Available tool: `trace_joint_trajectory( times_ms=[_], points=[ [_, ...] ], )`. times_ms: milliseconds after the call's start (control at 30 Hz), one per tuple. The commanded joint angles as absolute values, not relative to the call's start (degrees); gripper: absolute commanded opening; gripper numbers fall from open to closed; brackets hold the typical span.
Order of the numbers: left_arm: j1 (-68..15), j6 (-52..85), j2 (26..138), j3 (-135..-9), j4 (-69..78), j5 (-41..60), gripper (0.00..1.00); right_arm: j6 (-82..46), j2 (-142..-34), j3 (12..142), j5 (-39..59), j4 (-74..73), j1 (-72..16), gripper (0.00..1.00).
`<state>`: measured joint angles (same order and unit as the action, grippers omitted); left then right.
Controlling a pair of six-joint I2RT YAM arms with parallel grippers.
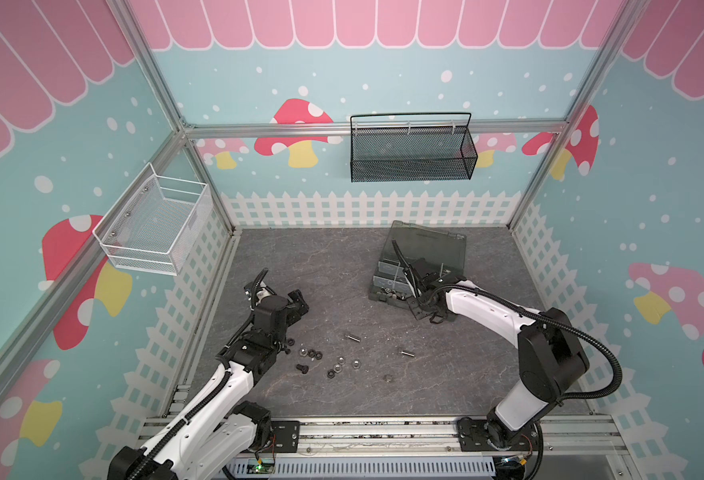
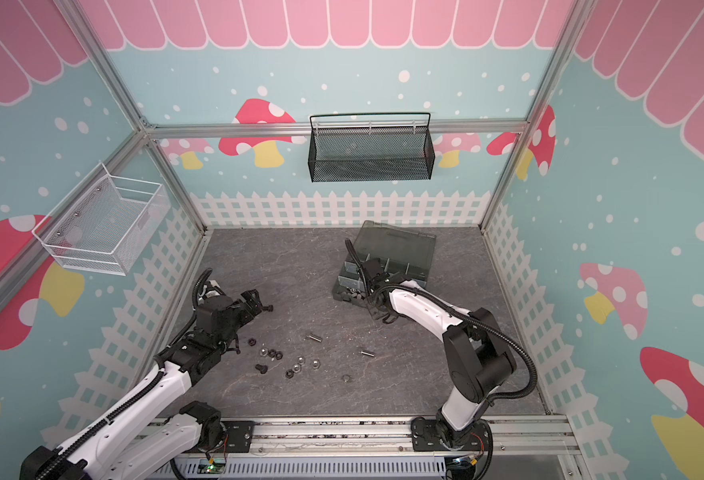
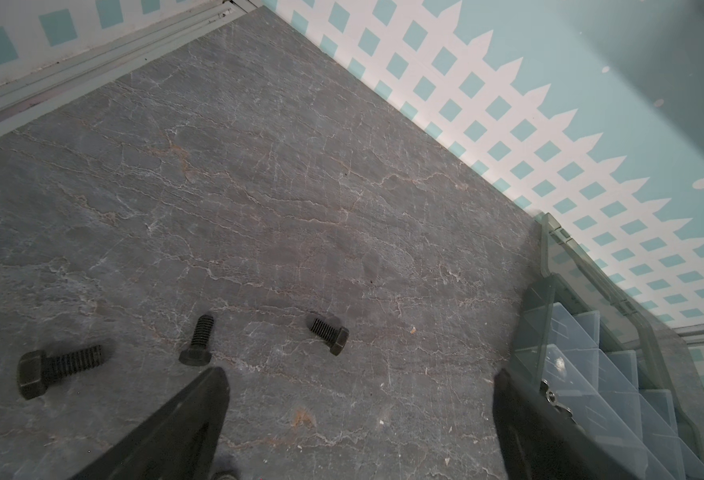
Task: Sort the screws and nuts into containers
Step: 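Carry the bolt with the right gripper into the organizer compartment and release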
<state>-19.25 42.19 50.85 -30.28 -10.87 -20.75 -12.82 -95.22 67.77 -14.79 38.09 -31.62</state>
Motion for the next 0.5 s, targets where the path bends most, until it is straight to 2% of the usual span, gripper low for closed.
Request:
trace_joint_trajectory(
  times_ms=[0,367,467],
  points=[
    [-19.0,42.3,51.2,-31.8,-10.6,-20.2,1.0,-9.4,-94.4,68.1,-13.4,37.6,-29.6,0.0],
    [-19.0,41.5,51.1,-32.1,-10.4,-20.1,1.0,-3.9,-99.4,72.2,-13.5,37.2,-26.1,0.0],
    [-19.0,41.3,51.5,-32.4,-10.5,-19.8,1.0,-3.0,-101.0,73.6,-13.5,37.1,-25.8,0.03]
  ],
)
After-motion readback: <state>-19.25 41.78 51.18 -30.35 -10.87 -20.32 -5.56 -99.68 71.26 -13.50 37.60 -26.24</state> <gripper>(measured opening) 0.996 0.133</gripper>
